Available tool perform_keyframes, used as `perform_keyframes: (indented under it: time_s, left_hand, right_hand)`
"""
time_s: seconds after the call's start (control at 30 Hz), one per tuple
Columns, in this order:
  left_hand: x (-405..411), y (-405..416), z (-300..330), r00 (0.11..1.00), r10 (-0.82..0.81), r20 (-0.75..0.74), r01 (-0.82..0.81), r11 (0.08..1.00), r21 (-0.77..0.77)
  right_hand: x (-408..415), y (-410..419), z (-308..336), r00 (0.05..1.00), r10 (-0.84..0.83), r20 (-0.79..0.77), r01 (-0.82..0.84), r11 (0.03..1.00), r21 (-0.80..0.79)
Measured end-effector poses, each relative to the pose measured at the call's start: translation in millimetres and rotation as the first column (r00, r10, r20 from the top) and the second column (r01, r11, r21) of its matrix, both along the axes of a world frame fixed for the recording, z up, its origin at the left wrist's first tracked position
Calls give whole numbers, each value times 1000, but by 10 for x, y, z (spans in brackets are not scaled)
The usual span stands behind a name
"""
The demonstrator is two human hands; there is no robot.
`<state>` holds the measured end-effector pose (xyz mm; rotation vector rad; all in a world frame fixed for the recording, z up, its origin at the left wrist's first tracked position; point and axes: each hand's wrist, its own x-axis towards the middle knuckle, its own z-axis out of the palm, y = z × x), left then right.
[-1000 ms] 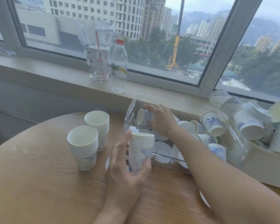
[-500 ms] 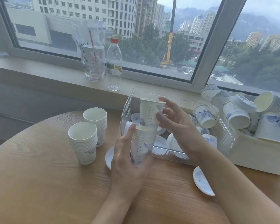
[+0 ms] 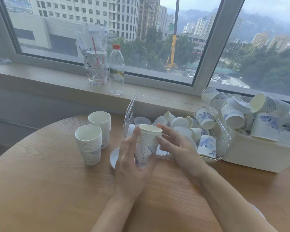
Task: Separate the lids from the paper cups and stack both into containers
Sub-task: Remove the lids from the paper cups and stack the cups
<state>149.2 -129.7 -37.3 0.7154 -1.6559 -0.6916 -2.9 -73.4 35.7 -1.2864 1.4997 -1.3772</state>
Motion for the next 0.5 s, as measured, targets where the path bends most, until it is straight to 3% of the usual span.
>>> perform_keyframes:
  time_s: [0.17,0.33,0.5]
  left_hand:
    - [299,164,-1,998,3,-60,-1,999,34]
    - [737,245,-32,996,94,-1,-94,992,90]
    - [1125,178,-157,967,222,126,-237,964,119]
  right_hand:
    - [238,84,-49,994,74,-85,-74,997,5]
    - [485,24,-188,969,97,-227,-92,995,36]
    - [606,-159,-665,739,41,-672,-25,999,33]
